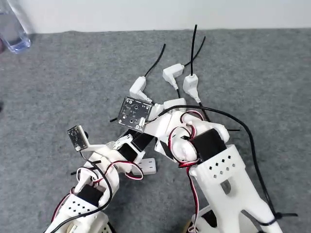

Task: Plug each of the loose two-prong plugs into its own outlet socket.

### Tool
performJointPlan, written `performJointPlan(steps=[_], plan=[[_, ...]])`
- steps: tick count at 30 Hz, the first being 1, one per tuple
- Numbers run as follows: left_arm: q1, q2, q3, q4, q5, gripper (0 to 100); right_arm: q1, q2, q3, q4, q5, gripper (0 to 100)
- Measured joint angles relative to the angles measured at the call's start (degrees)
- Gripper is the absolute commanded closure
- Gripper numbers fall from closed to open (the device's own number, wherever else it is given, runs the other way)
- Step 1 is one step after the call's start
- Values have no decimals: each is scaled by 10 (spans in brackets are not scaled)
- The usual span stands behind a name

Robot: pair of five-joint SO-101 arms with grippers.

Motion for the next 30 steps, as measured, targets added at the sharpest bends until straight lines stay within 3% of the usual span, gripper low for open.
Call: performJointPlan(steps=[30], plan=[[-1,-2,-7,-12,0,550,0,0,-114,93,1,991]])
